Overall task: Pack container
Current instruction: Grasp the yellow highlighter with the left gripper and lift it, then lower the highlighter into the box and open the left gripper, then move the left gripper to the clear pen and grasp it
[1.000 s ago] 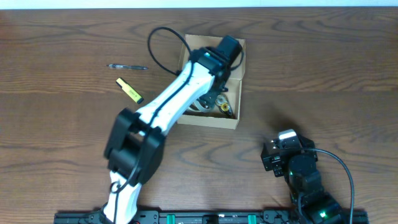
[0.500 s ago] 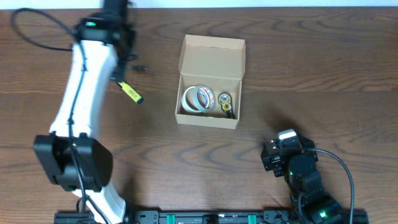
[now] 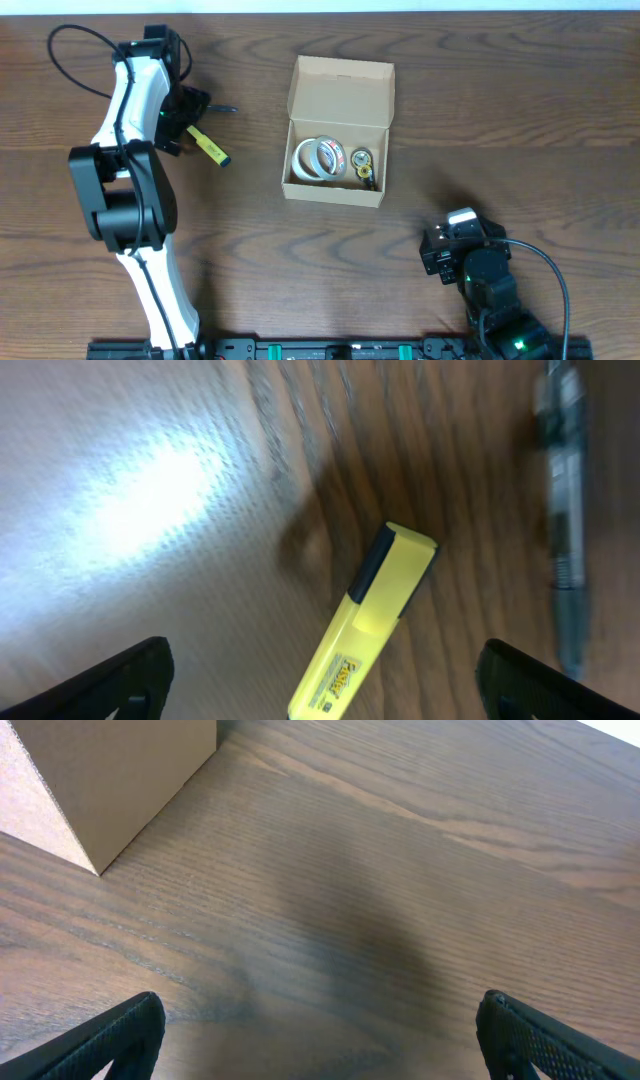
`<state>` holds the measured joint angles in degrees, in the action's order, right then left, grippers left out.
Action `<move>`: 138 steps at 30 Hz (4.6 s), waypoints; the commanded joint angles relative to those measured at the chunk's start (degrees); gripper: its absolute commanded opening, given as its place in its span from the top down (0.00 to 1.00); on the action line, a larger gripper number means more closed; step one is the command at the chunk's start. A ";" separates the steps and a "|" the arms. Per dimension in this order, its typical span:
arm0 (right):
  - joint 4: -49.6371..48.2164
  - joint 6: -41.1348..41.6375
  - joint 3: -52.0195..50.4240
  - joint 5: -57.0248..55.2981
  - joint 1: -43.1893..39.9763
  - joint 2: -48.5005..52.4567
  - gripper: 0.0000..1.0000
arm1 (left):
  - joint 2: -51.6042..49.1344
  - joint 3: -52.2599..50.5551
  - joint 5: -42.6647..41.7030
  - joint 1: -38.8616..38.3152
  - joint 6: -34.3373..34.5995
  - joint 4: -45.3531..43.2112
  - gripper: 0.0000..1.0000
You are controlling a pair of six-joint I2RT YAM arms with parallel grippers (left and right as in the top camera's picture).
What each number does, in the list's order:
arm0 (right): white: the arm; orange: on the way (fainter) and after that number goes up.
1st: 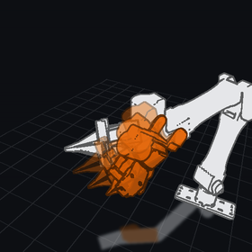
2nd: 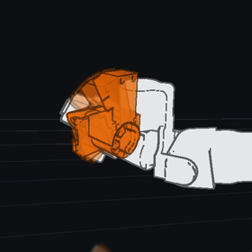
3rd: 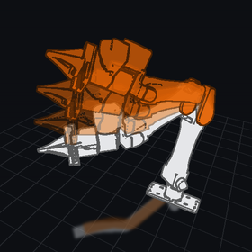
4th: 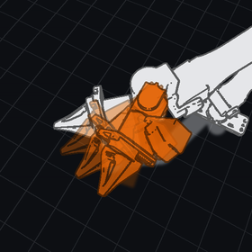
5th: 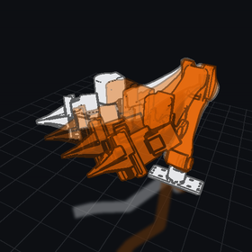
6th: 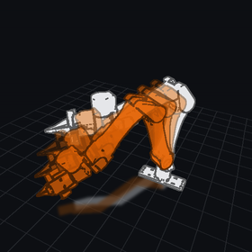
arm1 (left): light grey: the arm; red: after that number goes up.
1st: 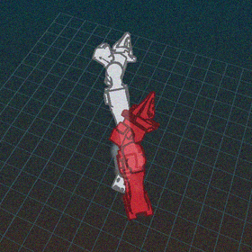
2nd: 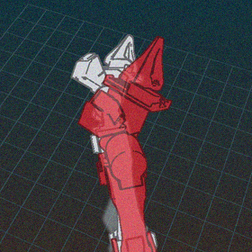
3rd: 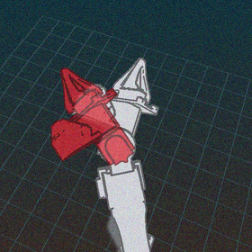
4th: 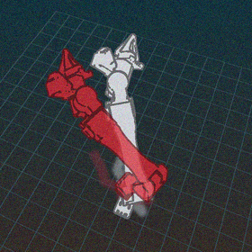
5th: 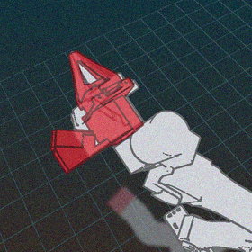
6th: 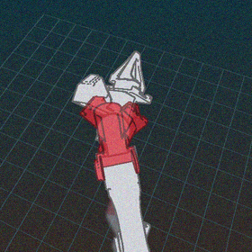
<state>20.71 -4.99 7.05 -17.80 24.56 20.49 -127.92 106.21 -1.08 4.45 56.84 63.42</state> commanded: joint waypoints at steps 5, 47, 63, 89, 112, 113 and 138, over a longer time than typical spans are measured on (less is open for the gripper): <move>-0.09 0.02 -0.22 -0.39 -0.37 -0.35 0.01 | -3.34 0.04 -3.45 -0.28 -6.32 -0.66 0.00; -0.09 0.02 -0.22 -0.39 -0.37 -0.35 0.01 | -7.04 -3.04 -7.54 -2.69 -5.40 -5.97 0.78; -0.09 0.02 -0.22 -0.39 -0.37 -0.35 0.01 | 14.80 -3.04 0.74 -12.76 -5.40 -12.11 0.73; -0.09 0.04 -0.22 -0.37 -0.37 -0.35 0.01 | 12.39 -3.67 -0.31 -40.17 16.70 -11.23 0.74; -0.09 0.02 -0.22 -0.37 -0.37 -0.35 0.01 | 5.38 -4.85 -1.44 -41.99 37.46 -11.19 0.62; -0.09 0.02 -0.22 -0.37 -0.37 -0.35 0.01 | 5.38 -4.85 -1.31 -41.99 37.46 -11.21 0.62; -0.09 0.02 -0.22 -0.37 -0.37 -0.35 0.01 | 14.25 1.44 9.88 -7.96 21.31 -2.67 0.16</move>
<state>20.71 -4.99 7.05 -17.80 24.56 20.49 -109.03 103.77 11.90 -5.76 86.61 59.90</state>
